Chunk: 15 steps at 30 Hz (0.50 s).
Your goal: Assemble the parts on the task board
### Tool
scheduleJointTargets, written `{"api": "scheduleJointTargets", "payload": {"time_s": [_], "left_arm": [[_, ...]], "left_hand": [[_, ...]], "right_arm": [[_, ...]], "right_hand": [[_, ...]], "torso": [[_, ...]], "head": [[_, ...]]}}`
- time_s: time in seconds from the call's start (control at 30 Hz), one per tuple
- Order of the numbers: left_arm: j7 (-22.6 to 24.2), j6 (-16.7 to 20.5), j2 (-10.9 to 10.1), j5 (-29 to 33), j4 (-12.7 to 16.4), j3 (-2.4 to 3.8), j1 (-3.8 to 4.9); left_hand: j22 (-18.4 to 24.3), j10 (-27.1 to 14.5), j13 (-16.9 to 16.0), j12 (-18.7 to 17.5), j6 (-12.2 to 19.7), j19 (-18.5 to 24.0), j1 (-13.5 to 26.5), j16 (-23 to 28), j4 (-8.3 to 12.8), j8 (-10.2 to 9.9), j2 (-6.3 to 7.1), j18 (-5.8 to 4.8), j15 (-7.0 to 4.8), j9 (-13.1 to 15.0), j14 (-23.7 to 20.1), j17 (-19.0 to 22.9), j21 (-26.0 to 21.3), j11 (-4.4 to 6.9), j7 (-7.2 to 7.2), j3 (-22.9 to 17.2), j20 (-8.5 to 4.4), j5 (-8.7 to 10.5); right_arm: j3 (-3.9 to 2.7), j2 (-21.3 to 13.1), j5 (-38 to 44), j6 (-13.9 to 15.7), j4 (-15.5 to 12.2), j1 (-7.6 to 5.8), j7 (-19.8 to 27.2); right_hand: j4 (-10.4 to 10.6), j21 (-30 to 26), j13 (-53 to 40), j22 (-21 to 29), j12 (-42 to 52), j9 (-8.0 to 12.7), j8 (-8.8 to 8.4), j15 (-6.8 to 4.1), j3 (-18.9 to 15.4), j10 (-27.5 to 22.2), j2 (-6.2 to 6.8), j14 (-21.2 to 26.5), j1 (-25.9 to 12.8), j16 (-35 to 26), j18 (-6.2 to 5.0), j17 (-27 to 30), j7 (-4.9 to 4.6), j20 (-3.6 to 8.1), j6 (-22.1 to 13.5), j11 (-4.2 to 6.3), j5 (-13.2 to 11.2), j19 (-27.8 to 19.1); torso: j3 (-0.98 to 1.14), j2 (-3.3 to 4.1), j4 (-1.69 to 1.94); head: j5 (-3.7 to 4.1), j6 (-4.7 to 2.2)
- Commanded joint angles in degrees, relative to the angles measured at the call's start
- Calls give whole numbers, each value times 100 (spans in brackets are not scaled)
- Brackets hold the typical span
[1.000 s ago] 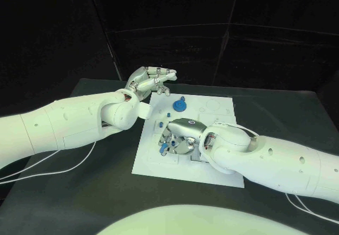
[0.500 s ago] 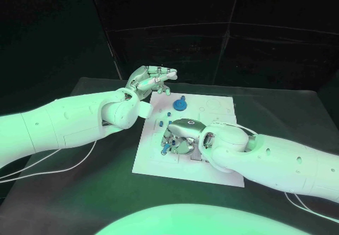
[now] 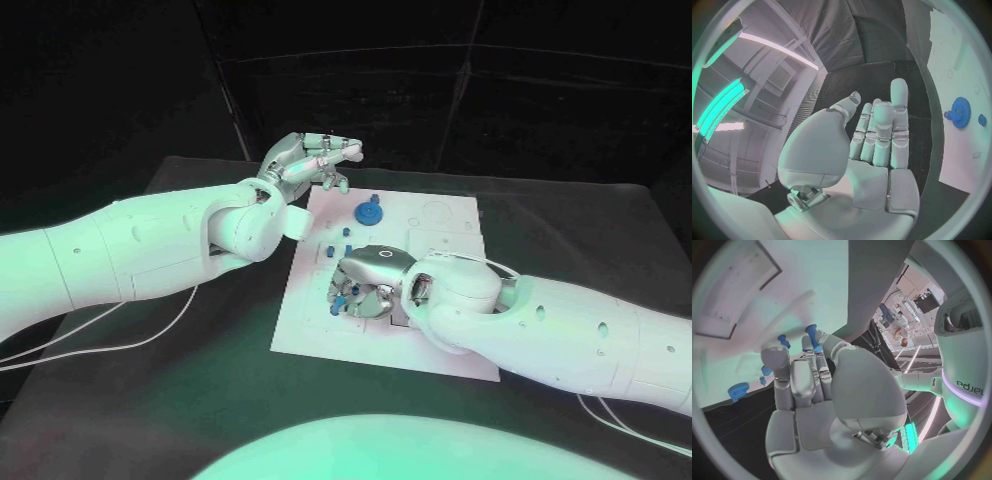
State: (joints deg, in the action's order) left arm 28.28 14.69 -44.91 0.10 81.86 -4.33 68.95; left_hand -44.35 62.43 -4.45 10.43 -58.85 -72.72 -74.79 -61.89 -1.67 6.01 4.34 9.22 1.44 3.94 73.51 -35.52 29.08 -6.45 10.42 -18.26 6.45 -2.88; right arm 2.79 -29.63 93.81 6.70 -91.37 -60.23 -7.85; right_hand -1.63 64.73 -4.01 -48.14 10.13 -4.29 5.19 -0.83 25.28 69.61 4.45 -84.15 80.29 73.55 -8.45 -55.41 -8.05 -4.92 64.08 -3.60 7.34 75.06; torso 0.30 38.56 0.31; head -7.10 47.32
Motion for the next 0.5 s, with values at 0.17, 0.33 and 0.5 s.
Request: {"api": "scheduleJointTargets", "payload": {"time_s": [0.17,0.33,0.5], "left_arm": [[29,-64,-3,10,14,5,11],[27,-64,-9,10,18,5,11],[27,-63,-18,10,22,5,11]], "left_hand": [[9,-35,6,34,44,13,-31,-18,13,34,-20,113,-14,-4,-42,-6,-34,8,2,37,37,8],[9,-35,6,34,44,13,-31,-18,13,34,-20,113,-14,-4,-42,-6,-34,8,2,37,37,8],[9,-35,6,34,44,13,-31,-18,13,34,-20,113,-14,-4,-42,-6,-34,8,2,37,37,8]], "right_arm": [[31,60,97,-71,13,26,-40],[35,70,109,85,7,28,-32],[37,41,126,389,-25,36,-57]], "right_hand": [[8,-26,13,36,-78,9,-27,-25,27,15,39,-80,-75,-5,59,50,-22,10,-28,-23,28,-16],[112,-192,40,275,-353,77,-182,93,-135,-468,306,-39,-348,-52,24,159,-116,-79,-673,-170,81,-156],[147,-386,17,535,-356,58,-160,114,-374,-763,412,69,-419,-153,-35,363,-117,-111,-1105,-186,110,-323]], "torso": [[1,0,-7],[0,-2,1],[0,-4,-1]], "head": [[1,9],[-2,6],[-4,1]]}}
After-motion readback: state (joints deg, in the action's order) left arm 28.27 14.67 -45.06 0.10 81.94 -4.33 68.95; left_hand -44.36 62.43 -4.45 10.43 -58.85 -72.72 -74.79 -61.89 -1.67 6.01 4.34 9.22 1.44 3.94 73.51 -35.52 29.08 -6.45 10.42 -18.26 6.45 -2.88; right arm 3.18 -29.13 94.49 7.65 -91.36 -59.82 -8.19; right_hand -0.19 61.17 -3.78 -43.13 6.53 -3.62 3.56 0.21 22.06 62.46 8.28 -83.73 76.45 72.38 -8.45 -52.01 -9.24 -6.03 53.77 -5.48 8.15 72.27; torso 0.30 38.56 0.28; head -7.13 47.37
